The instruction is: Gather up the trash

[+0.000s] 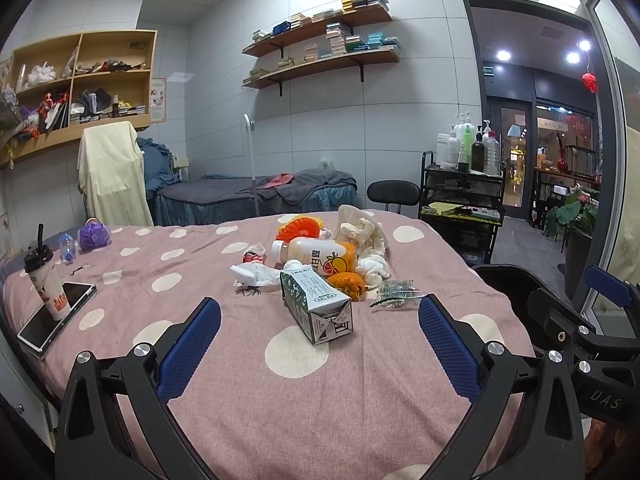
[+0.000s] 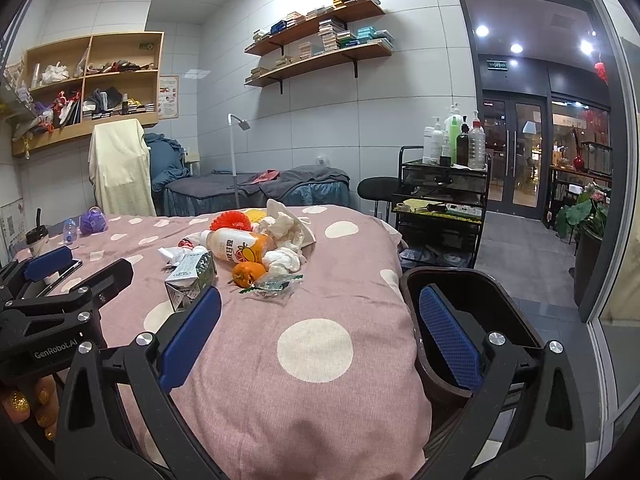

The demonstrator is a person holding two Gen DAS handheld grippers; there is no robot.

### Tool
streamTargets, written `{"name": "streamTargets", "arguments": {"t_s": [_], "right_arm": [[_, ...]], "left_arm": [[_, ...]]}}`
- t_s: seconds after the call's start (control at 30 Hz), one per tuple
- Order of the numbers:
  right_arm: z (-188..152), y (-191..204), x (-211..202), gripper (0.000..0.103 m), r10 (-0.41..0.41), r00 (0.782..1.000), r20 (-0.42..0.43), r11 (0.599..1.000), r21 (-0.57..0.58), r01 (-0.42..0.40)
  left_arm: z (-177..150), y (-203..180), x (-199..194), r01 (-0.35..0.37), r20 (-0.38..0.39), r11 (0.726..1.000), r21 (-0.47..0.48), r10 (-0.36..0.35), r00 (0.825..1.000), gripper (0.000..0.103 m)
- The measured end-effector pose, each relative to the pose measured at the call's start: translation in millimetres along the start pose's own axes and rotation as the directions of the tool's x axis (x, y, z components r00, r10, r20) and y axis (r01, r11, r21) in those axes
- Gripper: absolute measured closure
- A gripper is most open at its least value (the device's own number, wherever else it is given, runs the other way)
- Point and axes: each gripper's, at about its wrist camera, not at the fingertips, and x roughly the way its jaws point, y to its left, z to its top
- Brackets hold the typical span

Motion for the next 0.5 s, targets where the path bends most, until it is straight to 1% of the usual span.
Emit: {"name": "streamTargets", "arguments": {"t_s": [0.5], "right_arm": [[-0.3,-0.7,-0.1,0.005,0.001,1.000,0.000,1.000,0.000,-0.001]], "left_arm": [[-3.5,-0.9,2.6,-0.002,-0.006,1.000,0.008,0.002,1.000,0.006]]}}
